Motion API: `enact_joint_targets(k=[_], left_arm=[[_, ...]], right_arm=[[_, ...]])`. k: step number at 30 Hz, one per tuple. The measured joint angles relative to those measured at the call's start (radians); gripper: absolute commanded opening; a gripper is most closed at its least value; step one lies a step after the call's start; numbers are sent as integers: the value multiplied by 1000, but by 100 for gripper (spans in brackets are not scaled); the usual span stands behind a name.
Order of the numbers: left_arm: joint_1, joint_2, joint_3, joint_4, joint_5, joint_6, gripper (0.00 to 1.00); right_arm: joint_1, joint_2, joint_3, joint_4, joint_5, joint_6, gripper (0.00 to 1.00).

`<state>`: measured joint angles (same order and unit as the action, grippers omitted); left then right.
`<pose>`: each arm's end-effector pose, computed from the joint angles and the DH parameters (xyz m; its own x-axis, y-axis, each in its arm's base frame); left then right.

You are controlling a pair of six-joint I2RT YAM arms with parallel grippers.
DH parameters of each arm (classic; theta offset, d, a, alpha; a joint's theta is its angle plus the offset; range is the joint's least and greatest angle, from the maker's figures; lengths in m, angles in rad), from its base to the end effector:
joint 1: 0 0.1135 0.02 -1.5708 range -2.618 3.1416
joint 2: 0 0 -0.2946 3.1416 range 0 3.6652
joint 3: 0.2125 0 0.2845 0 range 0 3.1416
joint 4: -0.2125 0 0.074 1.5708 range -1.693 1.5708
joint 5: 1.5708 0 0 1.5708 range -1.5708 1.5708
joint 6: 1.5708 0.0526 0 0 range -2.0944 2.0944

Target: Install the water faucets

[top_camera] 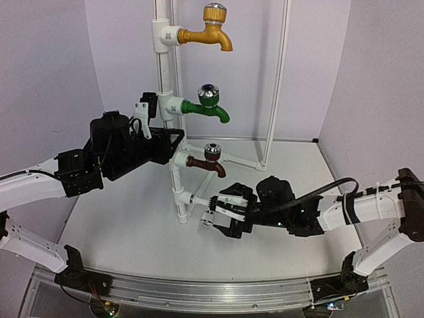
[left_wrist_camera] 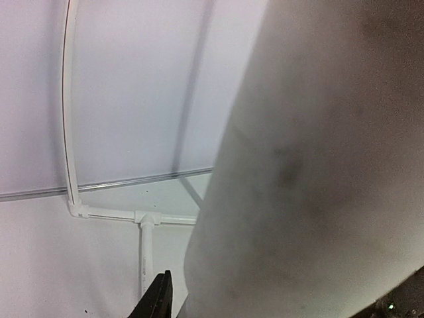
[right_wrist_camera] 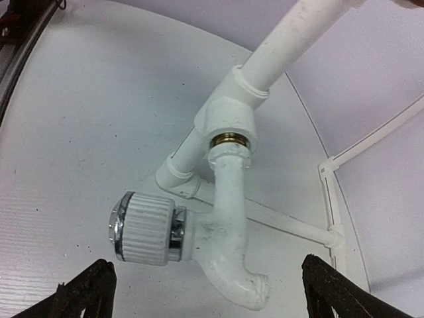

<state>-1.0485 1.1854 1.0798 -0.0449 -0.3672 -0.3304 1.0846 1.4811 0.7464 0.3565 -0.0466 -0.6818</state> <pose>0.1729 -0.2626 0.3984 -0.2757 -0.1279 -0.9527 0.5734 0.7736 -0.2698 0.1650 0.3175 0.2183 0.4353 -0.5235 -0.7324 -0.8102 0.1270 -0.5723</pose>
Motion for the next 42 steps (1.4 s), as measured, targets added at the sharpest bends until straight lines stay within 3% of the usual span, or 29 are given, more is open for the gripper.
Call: enact_joint_targets(k=[9,21,27,32,42], left_arm=[[0,0,1,-2,0,0,0],[0,9,13,-11,-1,-2,0],[2,11,13,-9,-2,-2,0],[3,11,13,-9,-3,-2,0],[2,11,13,-9,0,-2,0]], right_arm=[[34,89,13,87,94,-137,96],[116,180,31,201,264,-179,59],[139,185,42,248,271,-37,41],[120,179,31,305,223,172,41],[0,171,-38,504,-31,610,42]])
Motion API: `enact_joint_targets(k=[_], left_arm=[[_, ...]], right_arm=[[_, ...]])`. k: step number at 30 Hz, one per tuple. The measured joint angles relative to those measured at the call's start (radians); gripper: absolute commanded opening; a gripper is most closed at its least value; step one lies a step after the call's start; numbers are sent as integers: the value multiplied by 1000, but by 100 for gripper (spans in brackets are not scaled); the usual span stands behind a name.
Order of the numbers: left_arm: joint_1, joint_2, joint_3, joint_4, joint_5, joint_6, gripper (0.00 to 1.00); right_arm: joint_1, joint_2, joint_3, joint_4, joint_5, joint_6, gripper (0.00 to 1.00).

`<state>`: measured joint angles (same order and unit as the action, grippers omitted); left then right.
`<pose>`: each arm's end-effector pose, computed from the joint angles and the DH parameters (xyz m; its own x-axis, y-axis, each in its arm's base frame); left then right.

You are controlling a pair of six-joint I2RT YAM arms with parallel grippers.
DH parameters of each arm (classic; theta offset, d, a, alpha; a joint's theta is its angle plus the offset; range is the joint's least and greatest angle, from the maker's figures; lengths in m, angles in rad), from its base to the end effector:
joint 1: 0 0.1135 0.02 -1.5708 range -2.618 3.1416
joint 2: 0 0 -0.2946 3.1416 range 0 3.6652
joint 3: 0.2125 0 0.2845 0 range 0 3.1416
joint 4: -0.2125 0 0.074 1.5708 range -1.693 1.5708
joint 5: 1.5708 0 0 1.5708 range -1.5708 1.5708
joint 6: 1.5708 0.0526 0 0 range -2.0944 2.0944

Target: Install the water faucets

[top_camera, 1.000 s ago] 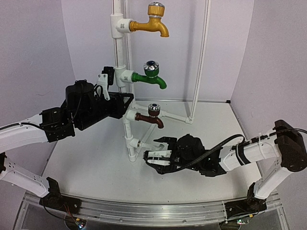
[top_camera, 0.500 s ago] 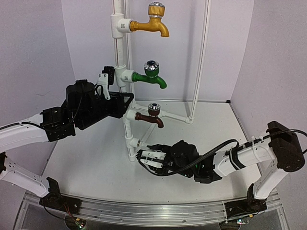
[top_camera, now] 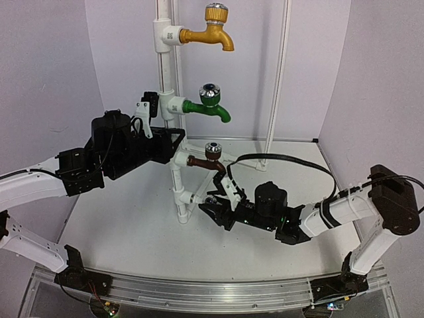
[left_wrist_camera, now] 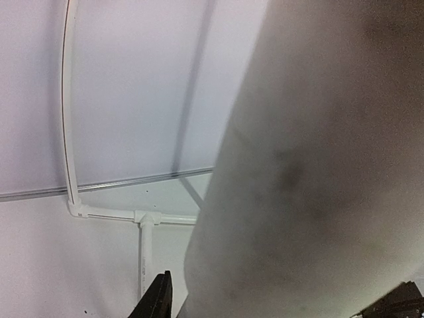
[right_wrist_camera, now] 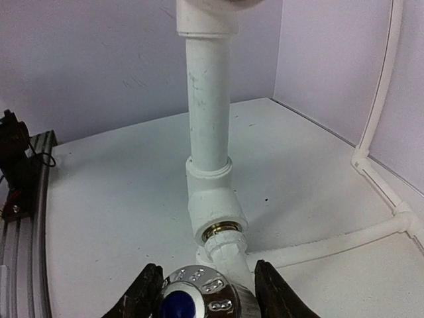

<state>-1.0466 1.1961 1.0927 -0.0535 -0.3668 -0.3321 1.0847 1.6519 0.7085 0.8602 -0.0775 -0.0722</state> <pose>0.1748 -0.2646 0.3994 -0.2796 -0.1244 -0.9520 0.5709 0.7757 -0.2690 0.1747 0.3394 0.2067 0.0275 -0.1020 -0.9944 -0.9180 0.3912 -0.0655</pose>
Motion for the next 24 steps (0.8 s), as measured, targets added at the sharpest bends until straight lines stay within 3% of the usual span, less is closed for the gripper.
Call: enact_joint_targets(k=[5,9,15,20,24], left_arm=[[0,0,0,1,0,0,0],[3,0,0,0,-2,-2,0],[1,-2,0,-2,1,0,0],[1,-2,0,-1,3,0,0],[1,-2,0,-2,5,0,0]], right_arm=[[-22,26,-24,103,-58,41,47],[-42,56,-44,205,-108,130,72],[-73,90,-58,267,-161,299,72],[-75,97,-70,281,-184,335,88],[-76,97,-85,275,-197,289,80]])
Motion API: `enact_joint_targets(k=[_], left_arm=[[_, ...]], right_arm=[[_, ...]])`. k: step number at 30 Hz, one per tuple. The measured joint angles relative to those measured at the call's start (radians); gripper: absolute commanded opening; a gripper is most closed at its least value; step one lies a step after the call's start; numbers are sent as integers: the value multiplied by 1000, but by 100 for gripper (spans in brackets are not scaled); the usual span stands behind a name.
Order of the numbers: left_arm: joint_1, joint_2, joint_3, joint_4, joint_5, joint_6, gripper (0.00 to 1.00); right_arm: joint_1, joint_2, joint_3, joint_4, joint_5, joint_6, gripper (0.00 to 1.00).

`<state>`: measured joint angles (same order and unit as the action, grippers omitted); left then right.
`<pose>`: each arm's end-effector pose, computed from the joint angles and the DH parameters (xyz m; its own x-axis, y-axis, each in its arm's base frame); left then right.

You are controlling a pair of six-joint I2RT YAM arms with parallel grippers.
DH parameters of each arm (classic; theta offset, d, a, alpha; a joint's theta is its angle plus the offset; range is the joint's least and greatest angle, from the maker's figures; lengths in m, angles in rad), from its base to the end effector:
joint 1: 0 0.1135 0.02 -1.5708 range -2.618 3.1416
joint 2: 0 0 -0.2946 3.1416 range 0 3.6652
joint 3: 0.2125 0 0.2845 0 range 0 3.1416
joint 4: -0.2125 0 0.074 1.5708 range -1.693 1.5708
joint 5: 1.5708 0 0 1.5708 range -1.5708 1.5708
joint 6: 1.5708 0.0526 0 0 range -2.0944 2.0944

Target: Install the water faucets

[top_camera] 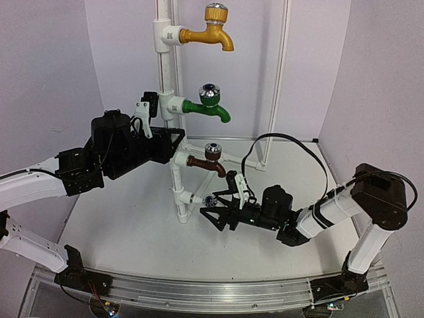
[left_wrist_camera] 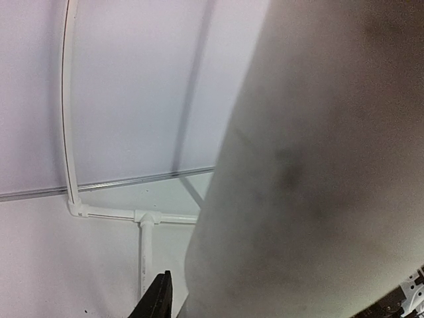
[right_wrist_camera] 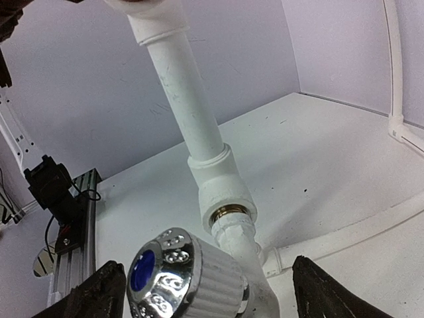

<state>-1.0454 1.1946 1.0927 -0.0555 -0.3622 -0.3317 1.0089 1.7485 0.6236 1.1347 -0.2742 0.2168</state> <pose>0.1747 -0.2642 0.3996 -0.2806 -0.1231 -0.9519 0.5734 0.7739 -0.2691 0.1855 0.3214 0.1797 -0.2012 0.0691 -0.9771 -0.9376 0.2753 0.2125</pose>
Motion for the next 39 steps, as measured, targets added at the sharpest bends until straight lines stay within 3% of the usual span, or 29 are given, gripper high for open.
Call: enact_joint_targets(k=[7,15,17,20,24,28,34,39], left_arm=[[0,0,0,1,2,2,0],[0,3,1,2,3,2,0],[0,3,1,2,2,2,0],[0,3,1,2,2,2,0],[1,3,1,3,1,2,0],[1,3,1,4,3,2,0],[1,2,1,2,2,2,0],[1,2,1,2,3,2,0]], right_arm=[[-5,-8,9,-18,12,8,50],[-73,0,49,-66,-33,316,19],[-100,16,60,-64,-72,427,23],[-140,50,73,-39,-154,608,39],[-201,133,96,52,-301,873,44],[-260,245,133,129,-392,1069,56],[-316,291,134,97,-419,1109,71],[-348,200,81,10,-415,941,82]])
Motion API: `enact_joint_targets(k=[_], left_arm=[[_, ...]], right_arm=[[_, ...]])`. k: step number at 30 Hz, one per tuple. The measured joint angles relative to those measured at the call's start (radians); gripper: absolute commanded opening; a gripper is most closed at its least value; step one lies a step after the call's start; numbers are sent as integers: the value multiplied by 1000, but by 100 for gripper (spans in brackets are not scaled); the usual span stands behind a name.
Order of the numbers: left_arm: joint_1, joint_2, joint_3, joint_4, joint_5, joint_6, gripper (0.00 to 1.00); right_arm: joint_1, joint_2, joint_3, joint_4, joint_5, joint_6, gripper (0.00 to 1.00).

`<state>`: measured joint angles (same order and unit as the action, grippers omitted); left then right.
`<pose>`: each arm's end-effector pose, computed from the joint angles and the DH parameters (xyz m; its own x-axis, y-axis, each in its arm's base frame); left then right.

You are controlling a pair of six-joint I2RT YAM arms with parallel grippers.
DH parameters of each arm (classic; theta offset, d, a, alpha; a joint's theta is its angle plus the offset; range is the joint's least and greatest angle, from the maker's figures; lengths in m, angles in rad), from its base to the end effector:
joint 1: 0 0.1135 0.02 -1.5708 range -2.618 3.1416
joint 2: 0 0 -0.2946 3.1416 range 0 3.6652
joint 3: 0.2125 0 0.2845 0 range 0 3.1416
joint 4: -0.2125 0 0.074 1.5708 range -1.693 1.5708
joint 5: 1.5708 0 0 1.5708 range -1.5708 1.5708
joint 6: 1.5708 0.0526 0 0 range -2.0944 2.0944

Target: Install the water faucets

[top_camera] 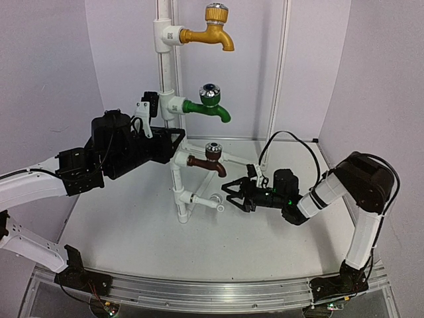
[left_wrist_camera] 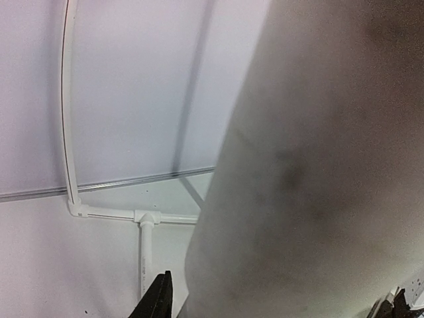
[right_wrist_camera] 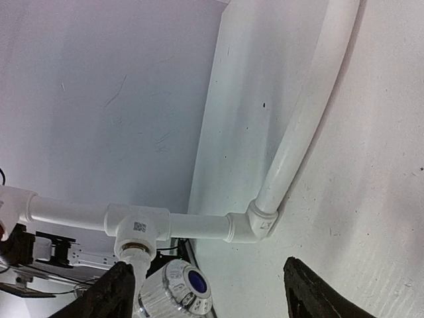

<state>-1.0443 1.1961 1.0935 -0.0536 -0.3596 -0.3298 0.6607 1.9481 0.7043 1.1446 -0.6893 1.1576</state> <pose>0.1751 -0.2645 0.3997 -0.2795 -0.1224 -0.9523 0.5751 0.7729 -0.2681 0.2864 0.2650 0.1319 -0.9227 0.1779 -0.3419 -0.3192 0.1444 0.9366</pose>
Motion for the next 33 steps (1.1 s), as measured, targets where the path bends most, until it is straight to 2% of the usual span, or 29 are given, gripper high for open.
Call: enact_joint_targets(k=[5,8,13,19,26,33], left_arm=[[0,0,0,0,0,0,0],[0,0,0,0,-1,0,0],[0,0,0,0,0,0,0],[0,0,0,0,0,-1,0],[0,0,0,0,0,-1,0],[0,0,0,-1,0,-2,0]], right_arm=[[12,-237,-36,-227,35,-368,92],[28,-381,-56,-342,73,-615,95],[48,-444,-57,-467,72,-890,95],[85,-395,-24,-563,71,-1039,96],[195,-314,73,-573,112,-1168,96],[236,-241,112,-569,233,-1191,80]])
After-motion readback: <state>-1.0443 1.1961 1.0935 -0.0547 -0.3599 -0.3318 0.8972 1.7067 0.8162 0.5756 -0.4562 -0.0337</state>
